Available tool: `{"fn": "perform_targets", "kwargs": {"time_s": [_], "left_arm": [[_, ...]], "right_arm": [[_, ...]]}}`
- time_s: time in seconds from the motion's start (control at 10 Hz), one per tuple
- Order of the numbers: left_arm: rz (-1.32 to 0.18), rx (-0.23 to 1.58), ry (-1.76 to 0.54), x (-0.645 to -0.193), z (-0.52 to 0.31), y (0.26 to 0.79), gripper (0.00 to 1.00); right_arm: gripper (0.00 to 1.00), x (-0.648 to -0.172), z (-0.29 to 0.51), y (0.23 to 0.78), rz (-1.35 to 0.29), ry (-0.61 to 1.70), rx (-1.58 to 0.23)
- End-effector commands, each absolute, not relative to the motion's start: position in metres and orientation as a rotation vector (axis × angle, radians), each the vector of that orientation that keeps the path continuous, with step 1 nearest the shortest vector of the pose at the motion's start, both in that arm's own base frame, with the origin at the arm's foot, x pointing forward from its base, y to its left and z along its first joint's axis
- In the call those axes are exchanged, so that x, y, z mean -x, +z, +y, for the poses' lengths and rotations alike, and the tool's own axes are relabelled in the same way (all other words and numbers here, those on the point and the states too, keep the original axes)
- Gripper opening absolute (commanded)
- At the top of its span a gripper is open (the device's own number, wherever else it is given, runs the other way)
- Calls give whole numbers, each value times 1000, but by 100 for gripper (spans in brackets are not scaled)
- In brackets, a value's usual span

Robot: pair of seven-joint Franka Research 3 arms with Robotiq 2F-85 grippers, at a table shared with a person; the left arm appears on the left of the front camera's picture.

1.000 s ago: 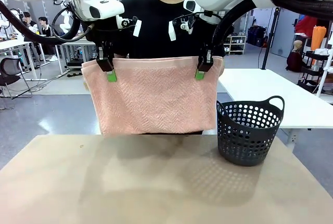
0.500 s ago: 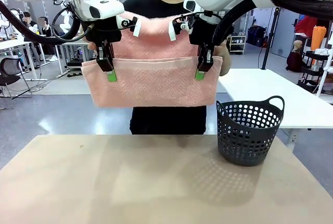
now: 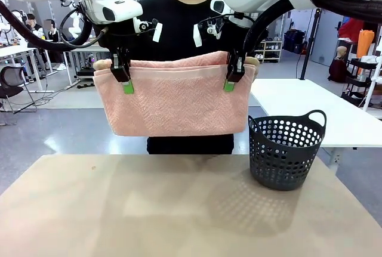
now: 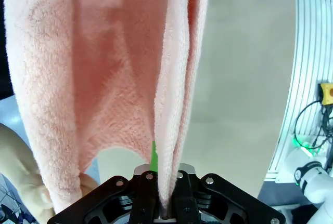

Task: Fold the towel.
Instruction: Release the end of the 100 cm Hotel Towel you were holding.

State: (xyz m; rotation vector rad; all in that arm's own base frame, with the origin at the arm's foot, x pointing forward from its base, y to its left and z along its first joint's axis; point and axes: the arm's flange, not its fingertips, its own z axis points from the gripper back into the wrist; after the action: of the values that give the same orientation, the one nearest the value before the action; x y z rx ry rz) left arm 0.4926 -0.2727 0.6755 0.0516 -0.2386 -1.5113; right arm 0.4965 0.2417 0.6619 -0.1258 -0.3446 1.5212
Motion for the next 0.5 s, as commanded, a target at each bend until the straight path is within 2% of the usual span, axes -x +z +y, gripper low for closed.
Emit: {"fn": "perform_targets", "kwargs": {"time_s": [0.0, 0.4], "left_arm": [[-241, -53, -1510, -493, -272, 677, 0], [-241, -53, -1510, -493, -272, 677, 0]], "right_arm": [[0, -496, 240, 663, -345, 1523, 129], [0, -496, 240, 663, -345, 1523, 129]]}}
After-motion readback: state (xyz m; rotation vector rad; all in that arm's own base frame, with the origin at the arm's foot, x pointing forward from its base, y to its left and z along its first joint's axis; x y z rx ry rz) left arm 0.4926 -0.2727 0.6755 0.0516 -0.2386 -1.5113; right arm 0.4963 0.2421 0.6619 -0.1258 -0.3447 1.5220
